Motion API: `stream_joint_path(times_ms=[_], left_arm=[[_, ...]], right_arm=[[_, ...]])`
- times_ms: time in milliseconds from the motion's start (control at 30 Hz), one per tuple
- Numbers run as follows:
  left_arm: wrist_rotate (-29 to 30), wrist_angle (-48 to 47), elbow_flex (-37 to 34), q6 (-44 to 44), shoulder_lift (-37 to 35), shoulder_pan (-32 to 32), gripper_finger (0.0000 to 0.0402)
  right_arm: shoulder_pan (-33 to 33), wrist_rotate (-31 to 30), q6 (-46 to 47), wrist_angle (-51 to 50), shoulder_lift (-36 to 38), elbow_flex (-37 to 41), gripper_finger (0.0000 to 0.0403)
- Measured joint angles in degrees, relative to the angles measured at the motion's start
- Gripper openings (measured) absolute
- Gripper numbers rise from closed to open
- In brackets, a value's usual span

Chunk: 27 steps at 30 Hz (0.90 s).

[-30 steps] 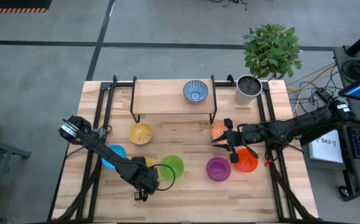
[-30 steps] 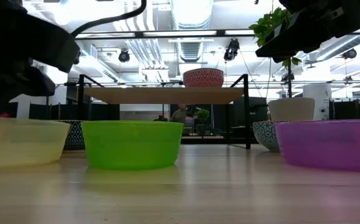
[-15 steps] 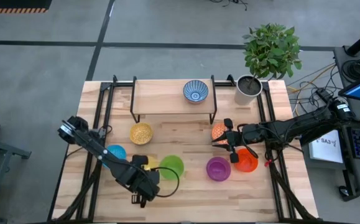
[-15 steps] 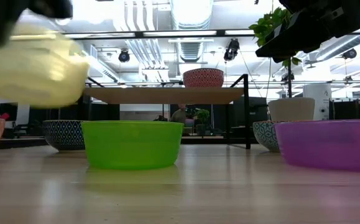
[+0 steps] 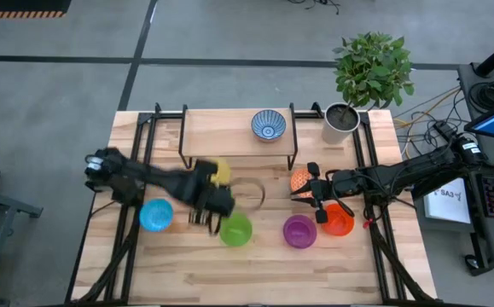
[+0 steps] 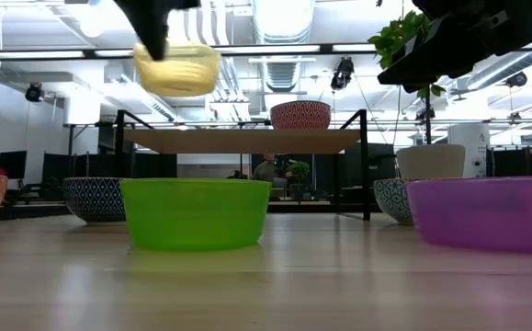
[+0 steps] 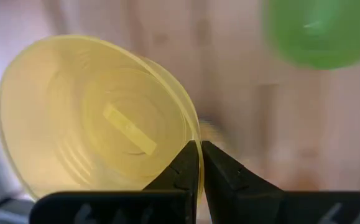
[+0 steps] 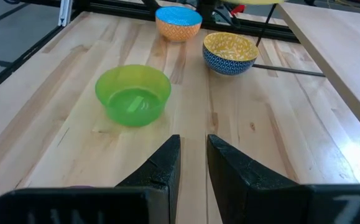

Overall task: Place and stack bowls onto a shelf
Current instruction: Put the yellow bowl on the shelf

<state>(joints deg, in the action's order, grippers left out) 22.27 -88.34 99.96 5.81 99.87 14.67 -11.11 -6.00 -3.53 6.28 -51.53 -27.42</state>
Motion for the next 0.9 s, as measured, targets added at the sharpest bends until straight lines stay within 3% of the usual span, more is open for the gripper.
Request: stream_joint_path(times_ms=[233,433,600,900], left_arm=[[2.4,3.8,-0.1,-14.0,-2.4,-20.0,0.0],[-6.7,8.1,-0.3,-16.6,-2.6,-33.6,0.0],[-8.4,8.2,-0.3,-19.0,-2.6,-37.9,0.0],[-10.3,8.2,-0.3,-20.1,-2.5,-38.7,0.0]], right_arm=[[0.0,0.0,-0.1,0.0,0.0,0.0,0.0068],[0.0,0.0,-0.4,0.0,0.0,0.0,0.0068],[0.0,0.0,-0.4,0.0,0.0,0.0,0.0068],[0.0,0.0,-0.5,0.0,0.0,0.0,0.0068]])
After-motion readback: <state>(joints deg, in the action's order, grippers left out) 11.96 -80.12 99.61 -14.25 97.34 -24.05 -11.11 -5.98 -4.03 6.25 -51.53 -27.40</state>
